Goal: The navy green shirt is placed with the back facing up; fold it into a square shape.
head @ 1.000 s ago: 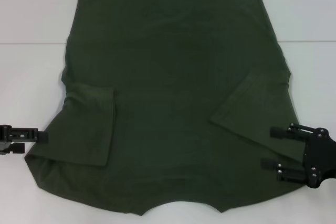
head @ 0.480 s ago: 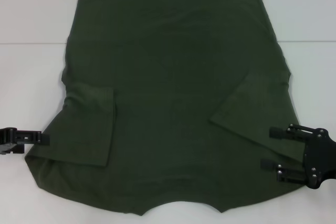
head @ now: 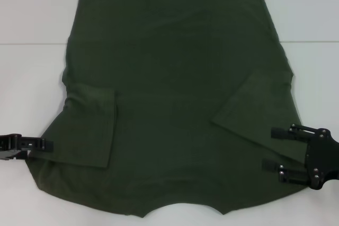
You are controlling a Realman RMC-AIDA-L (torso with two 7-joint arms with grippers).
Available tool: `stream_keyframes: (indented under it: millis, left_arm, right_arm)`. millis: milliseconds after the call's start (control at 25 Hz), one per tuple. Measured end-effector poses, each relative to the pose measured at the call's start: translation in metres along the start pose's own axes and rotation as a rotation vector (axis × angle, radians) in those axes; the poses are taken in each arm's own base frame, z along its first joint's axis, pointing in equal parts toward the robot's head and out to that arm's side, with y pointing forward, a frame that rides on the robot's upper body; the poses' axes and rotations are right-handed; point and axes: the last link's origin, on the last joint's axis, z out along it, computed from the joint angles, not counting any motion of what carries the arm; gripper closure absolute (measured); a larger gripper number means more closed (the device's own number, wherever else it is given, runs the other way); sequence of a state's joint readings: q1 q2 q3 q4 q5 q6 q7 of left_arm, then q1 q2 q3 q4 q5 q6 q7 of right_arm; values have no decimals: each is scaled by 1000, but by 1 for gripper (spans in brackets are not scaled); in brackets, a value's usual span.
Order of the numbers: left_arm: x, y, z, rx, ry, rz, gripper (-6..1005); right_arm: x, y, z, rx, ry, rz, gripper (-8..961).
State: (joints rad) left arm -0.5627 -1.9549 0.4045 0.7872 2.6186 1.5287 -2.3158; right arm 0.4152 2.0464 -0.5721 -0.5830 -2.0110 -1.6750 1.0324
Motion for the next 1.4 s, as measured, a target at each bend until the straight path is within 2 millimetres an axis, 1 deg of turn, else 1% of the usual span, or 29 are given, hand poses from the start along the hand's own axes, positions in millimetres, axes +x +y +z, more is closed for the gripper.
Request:
stream_keyframes:
  millis: [800,1040,1400]
  left_arm:
    - [3,-1,2,18,12,17,64]
    - [0,-2,4,25,2,22,64]
    - [-3,2,9,14,-21,34,64]
  right_arm:
    - [-1,1,1,-9,-4,0,163]
    - [-1,1,1,-10,-5,0,163]
    - [-2,3,1,-20,-11,1,164]
